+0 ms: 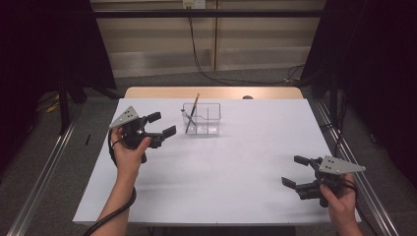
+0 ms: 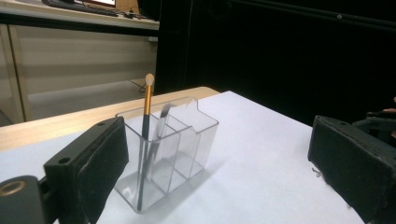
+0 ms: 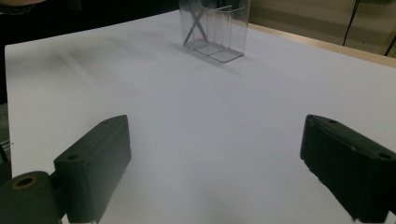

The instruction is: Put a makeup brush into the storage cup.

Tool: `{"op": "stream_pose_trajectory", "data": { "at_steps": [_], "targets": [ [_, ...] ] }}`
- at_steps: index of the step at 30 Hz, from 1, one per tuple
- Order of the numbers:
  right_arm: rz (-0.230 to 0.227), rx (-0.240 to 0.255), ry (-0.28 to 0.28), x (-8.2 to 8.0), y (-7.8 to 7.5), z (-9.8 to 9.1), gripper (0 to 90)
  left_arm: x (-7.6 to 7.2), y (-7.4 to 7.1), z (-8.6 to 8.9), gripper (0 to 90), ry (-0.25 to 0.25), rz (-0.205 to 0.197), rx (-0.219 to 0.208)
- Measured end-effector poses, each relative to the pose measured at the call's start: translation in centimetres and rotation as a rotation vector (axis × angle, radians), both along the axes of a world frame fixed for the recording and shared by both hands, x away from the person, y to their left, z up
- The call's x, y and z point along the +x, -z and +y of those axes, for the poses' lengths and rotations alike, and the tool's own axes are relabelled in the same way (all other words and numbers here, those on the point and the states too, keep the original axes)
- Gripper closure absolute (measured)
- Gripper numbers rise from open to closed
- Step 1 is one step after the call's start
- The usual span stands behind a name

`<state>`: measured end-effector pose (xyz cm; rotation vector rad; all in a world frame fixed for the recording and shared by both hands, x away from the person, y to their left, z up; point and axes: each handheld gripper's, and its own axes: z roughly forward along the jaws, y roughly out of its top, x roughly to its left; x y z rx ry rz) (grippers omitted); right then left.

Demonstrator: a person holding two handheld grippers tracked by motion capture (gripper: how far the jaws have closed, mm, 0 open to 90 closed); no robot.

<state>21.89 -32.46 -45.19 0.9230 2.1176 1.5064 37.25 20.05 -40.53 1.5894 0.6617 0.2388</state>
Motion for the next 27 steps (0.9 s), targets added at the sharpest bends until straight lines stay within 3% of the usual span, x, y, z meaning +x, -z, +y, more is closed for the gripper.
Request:
{"op": "stream_pose_trajectory", "data": {
  "at_steps": [6, 8, 14, 17, 23, 27],
  "targets": [
    [0.001, -0.004, -0.01, 0.0, 0.0, 0.2, 8.7, -0.7, 0.7, 0.6, 5.1, -0.007, 0.012, -0.005],
    [-0.001, -0.009, -0.009, 0.0, 0.0, 0.2, 8.7, -0.8, 0.9, 0.8, 5.1, -0.001, 0.009, 0.013],
    [0.004, -0.013, -0.01, 0.1, 0.1, 0.3, 8.7, -1.2, 1.4, 1.0, 4.2, 0.014, 0.034, -0.004],
    [-0.001, -0.013, -0.01, 0.1, 0.1, 0.2, 8.7, -1.3, 1.7, 1.1, 3.2, 0.038, 0.025, 0.026],
    [0.001, -0.011, -0.005, 0.1, 0.1, 0.1, 8.7, -1.8, 2.4, 1.2, 3.1, 0.049, 0.031, 0.033],
    [-0.002, -0.012, -0.003, 0.1, 0.1, 0.1, 8.7, -2.1, 2.3, 1.1, 2.9, 0.068, 0.018, 0.058]
  ]
}}
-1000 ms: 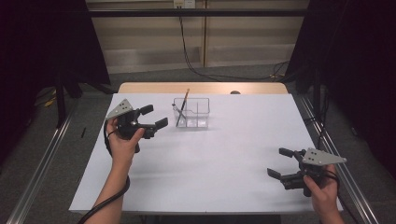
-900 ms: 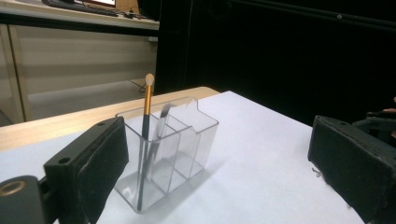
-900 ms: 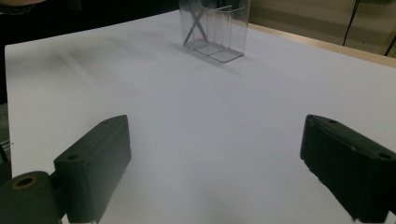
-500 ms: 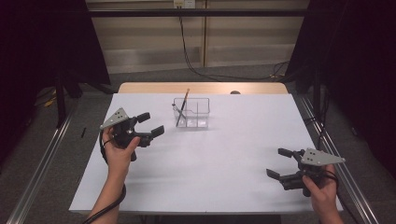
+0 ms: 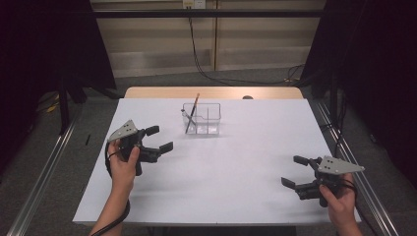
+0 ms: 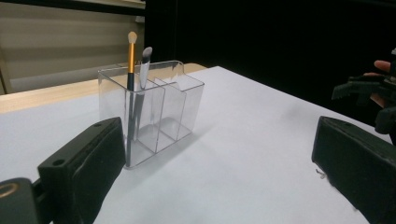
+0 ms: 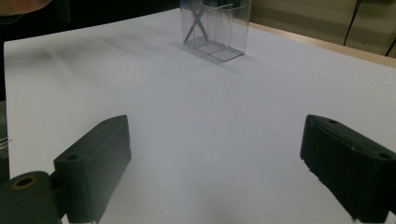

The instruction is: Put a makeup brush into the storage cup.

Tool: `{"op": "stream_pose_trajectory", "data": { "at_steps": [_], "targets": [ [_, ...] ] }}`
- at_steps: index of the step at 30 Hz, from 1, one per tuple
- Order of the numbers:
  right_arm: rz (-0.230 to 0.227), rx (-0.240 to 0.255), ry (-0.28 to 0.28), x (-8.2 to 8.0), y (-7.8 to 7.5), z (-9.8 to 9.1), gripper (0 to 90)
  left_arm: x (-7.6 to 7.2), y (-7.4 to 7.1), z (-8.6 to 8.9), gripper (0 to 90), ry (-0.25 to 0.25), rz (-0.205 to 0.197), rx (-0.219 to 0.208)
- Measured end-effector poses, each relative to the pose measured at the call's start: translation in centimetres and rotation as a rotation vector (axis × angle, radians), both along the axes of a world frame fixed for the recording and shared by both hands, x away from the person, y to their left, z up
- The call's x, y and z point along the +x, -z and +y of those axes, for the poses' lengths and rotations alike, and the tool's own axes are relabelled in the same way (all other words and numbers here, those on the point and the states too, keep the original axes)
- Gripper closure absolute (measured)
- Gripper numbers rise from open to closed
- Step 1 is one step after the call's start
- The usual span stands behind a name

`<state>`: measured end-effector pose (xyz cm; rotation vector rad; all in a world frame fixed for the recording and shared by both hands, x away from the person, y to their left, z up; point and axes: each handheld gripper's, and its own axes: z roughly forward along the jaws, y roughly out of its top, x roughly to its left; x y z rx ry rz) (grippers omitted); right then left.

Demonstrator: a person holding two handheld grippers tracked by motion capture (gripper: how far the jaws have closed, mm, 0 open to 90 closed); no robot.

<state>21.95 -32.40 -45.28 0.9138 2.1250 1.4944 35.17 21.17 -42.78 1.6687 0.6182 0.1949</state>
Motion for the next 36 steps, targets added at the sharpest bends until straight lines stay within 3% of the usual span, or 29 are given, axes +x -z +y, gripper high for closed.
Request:
{"op": "stream_pose_trajectory", "data": {
  "at_steps": [15, 19, 36],
  "targets": [
    [0.0, 0.003, 0.006, 0.0, 0.1, -0.3, 8.5, -1.6, 0.6, 0.8, 3.0, 0.055, -0.022, 0.043],
    [0.001, 0.002, 0.003, -0.1, 0.0, -0.4, 8.3, -1.9, 0.7, 1.5, 3.3, 0.039, -0.03, 0.071],
    [0.001, 0.002, 0.005, 0.0, 0.1, -0.5, 8.3, -3.0, 1.1, 3.5, 3.3, 0.017, -0.04, 0.084]
  ]
}}
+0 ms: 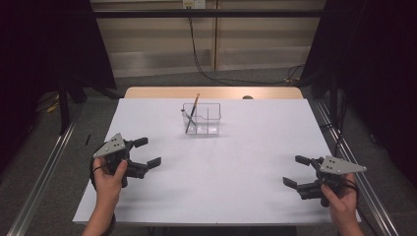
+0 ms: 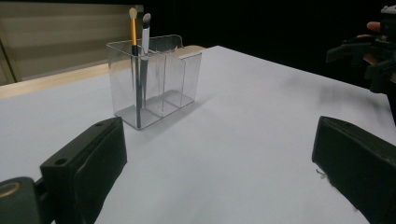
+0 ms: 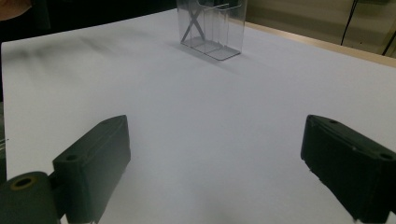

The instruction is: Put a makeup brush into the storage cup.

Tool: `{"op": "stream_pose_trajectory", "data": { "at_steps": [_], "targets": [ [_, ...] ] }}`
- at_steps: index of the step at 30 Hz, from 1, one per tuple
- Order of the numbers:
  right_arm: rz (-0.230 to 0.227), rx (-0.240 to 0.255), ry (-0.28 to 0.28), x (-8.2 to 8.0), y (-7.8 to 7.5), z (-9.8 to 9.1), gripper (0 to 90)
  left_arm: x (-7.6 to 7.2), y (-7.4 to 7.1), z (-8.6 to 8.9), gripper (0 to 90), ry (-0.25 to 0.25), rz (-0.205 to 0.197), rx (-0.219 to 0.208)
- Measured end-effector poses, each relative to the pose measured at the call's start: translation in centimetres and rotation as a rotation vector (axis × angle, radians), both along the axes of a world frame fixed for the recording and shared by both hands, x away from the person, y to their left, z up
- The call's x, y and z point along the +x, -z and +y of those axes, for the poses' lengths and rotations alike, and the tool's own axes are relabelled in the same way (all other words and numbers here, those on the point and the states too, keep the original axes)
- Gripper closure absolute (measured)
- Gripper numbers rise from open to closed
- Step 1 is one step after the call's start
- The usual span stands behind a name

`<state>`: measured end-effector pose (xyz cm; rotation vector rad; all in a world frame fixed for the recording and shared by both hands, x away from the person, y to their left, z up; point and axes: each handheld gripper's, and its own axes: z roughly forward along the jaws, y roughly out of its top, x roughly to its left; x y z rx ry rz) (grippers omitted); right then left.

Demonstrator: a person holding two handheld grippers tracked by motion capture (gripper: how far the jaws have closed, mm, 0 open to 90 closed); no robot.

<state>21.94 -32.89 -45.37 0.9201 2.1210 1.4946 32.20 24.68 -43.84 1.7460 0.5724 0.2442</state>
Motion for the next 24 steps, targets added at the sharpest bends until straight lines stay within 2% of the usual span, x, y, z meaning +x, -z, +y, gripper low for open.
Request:
{"op": "stream_pose_trajectory", "data": {
  "at_steps": [11, 17, 20, 24],
  "targets": [
    [0.0, 0.002, 0.013, 0.0, 0.1, -0.3, 8.3, -0.4, -0.1, 0.6, 3.3, -0.002, -0.006, -0.019],
    [-0.001, 0.002, 0.016, 0.1, 0.1, -0.5, 8.3, -0.6, 0.0, 0.9, 3.3, -0.001, -0.001, -0.019],
    [-0.003, 0.005, 0.018, 0.1, 0.2, -0.6, 8.3, -0.7, 0.0, 1.0, 3.2, 0.002, -0.008, -0.007],
    [-0.003, 0.006, 0.024, 0.2, 0.2, -0.7, 8.3, -0.9, -0.1, 1.1, 3.2, -0.003, -0.012, -0.023]
  ]
}}
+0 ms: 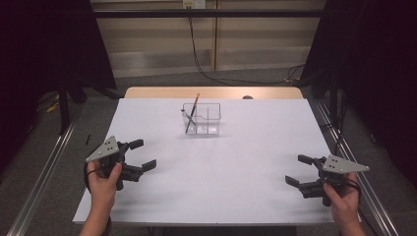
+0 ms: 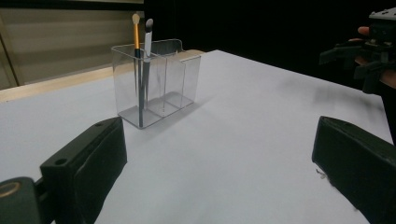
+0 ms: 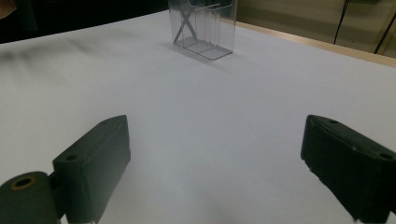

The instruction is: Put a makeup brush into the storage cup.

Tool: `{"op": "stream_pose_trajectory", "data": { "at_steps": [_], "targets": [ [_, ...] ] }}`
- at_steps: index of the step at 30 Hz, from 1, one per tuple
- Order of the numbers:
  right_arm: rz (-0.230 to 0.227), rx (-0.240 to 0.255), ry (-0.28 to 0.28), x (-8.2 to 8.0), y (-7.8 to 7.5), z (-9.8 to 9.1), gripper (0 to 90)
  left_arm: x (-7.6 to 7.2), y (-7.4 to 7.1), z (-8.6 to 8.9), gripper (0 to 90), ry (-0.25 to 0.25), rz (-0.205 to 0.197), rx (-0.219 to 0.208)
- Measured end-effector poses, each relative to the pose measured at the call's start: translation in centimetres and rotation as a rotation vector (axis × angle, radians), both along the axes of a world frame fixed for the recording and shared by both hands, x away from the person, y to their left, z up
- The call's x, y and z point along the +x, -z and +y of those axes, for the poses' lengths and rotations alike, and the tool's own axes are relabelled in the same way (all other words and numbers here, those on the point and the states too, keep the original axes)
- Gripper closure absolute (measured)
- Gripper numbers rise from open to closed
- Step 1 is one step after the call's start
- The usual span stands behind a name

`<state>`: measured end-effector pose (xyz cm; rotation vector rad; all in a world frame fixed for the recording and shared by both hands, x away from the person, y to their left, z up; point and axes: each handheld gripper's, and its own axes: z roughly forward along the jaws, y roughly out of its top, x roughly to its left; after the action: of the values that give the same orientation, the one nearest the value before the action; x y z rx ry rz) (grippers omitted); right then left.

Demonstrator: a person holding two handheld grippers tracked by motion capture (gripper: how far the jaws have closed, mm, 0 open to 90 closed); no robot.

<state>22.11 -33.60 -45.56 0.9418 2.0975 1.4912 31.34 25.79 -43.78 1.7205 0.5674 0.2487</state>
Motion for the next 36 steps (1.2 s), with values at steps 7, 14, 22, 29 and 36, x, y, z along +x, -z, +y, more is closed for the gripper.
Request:
{"op": "stream_pose_trajectory", "data": {
  "at_steps": [7, 14, 22, 29, 36],
  "targets": [
    [-0.003, 0.001, 0.003, 0.1, 0.0, -0.1, 8.3, -0.3, 0.3, 0.2, 3.3, 0.006, 0.0, 0.003],
    [-0.003, 0.0, 0.002, 0.2, 0.0, -0.2, 8.2, -0.6, 0.8, 0.7, 3.2, 0.004, 0.008, 0.015],
    [-0.002, 0.001, 0.004, 0.6, 0.0, -0.1, 8.2, -1.2, 0.8, 1.2, 3.2, -0.006, 0.001, 0.014],
    [-0.003, 0.0, 0.006, 0.9, 0.1, -0.1, 8.2, -1.6, 0.9, 1.2, 3.3, -0.006, -0.002, 0.026],
    [-0.003, 0.009, 0.017, 0.9, 0.0, -0.3, 8.0, -1.8, 0.8, 1.3, 3.2, -0.008, -0.009, 0.025]
  ]
}}
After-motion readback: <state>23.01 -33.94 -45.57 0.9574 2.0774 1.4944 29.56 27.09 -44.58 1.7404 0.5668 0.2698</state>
